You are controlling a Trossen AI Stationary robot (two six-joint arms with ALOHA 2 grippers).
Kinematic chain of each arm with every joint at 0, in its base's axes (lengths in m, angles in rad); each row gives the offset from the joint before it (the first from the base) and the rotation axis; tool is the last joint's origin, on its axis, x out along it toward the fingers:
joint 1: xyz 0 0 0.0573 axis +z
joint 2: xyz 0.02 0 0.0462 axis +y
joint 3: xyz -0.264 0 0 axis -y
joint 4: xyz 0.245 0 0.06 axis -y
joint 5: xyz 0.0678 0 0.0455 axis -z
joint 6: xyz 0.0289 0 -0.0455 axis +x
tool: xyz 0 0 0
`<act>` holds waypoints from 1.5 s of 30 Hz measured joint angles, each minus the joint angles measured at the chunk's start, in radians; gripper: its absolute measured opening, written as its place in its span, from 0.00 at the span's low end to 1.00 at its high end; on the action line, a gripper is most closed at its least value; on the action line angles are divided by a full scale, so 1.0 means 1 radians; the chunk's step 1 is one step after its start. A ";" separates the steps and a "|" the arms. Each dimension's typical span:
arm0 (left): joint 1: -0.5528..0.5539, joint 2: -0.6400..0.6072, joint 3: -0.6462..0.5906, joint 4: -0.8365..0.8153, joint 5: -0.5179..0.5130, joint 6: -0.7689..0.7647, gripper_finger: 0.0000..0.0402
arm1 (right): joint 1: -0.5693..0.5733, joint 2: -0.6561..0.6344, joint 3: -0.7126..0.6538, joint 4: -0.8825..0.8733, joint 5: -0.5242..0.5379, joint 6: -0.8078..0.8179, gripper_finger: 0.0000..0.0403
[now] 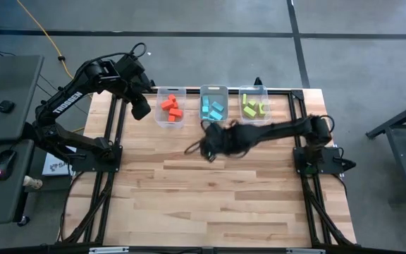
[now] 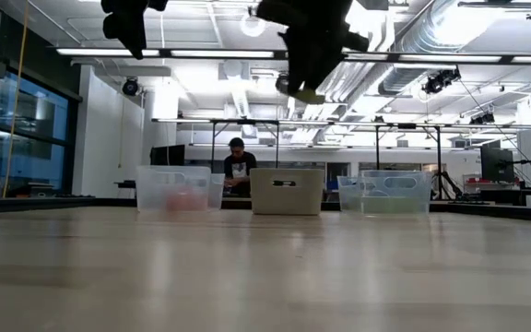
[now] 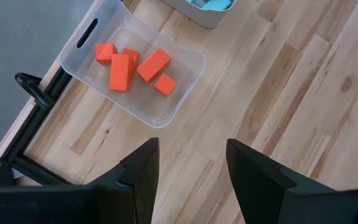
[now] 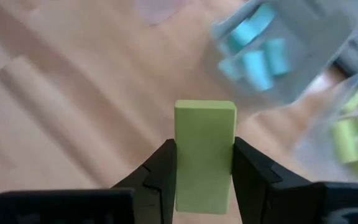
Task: Sort & place blocks by color
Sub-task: Put the green block into the right transparent bin
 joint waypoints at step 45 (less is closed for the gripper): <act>0.000 0.000 0.000 0.019 0.000 -0.053 0.40 | -0.927 -0.297 -0.540 0.374 -0.335 -0.621 0.24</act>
